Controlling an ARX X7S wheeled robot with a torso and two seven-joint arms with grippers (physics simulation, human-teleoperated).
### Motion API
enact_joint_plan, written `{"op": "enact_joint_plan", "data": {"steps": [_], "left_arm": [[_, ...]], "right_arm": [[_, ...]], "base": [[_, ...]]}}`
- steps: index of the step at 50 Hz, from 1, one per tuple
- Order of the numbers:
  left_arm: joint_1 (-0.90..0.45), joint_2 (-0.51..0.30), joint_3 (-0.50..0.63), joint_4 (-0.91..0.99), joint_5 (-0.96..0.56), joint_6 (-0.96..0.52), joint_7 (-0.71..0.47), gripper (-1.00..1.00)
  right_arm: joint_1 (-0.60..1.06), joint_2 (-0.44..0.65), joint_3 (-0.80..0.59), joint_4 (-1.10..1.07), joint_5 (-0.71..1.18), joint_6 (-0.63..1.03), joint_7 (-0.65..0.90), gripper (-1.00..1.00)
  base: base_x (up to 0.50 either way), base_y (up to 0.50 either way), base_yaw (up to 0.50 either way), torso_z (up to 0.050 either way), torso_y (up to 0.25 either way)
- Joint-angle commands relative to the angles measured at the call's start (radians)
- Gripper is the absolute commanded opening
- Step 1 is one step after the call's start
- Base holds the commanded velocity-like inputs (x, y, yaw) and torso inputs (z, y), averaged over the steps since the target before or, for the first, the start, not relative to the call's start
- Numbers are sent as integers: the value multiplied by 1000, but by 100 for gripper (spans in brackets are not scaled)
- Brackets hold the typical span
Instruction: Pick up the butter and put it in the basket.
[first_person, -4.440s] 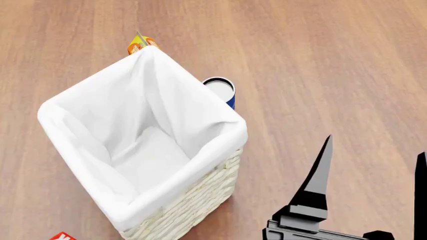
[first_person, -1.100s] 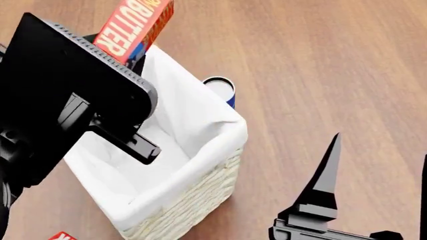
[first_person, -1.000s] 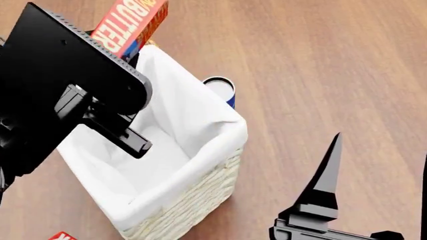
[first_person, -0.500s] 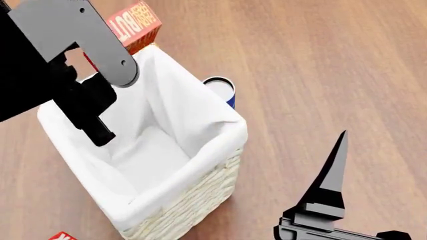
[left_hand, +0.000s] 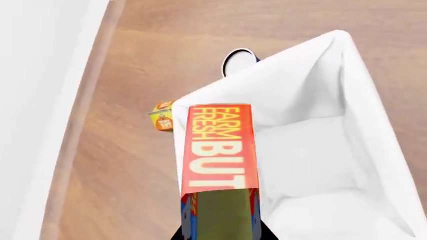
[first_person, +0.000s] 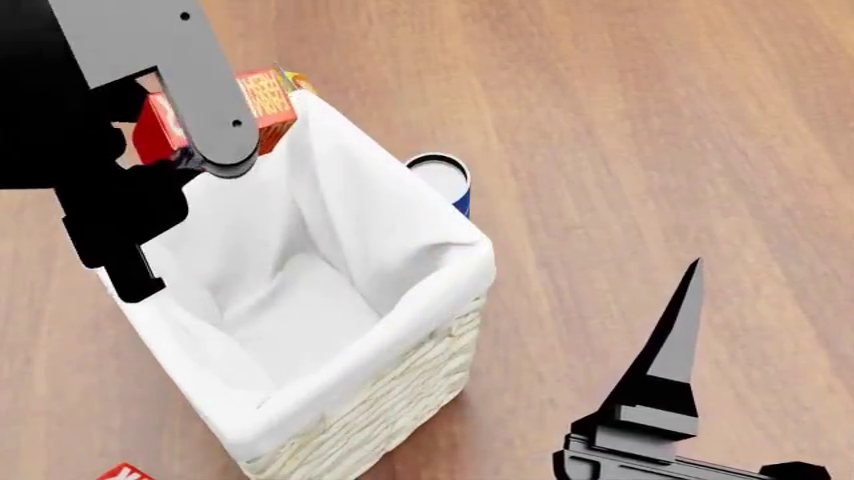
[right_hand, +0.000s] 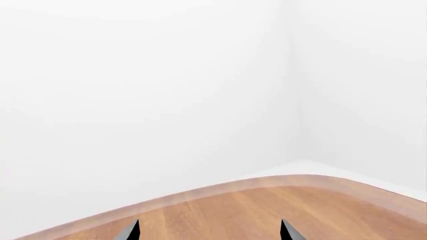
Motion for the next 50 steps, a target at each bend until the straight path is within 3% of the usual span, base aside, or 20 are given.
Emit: {"op": "enact_joint_plan", "data": {"steps": [1, 14, 22, 50], "left_arm": [[-67, 35, 106, -86, 75, 19, 126, -100], [-73, 118, 223, -264, 165, 103, 225, -100], [-31, 174, 205, -397, 169, 127, 233, -100], [115, 234, 266, -581, 218, 206, 251, -100]], "right_arm": [[-8, 4, 13, 5, 10, -14, 0, 100], [-16, 11, 34, 6, 30, -25, 5, 100], [-18, 5, 27, 24, 25, -39, -2, 100], [-13, -9, -8, 73, 4, -59, -20, 100]], "base": [[0, 0, 0, 0, 0], [0, 0, 0, 0, 2], [0, 0, 0, 1, 1], [0, 0, 0, 0, 1]]}}
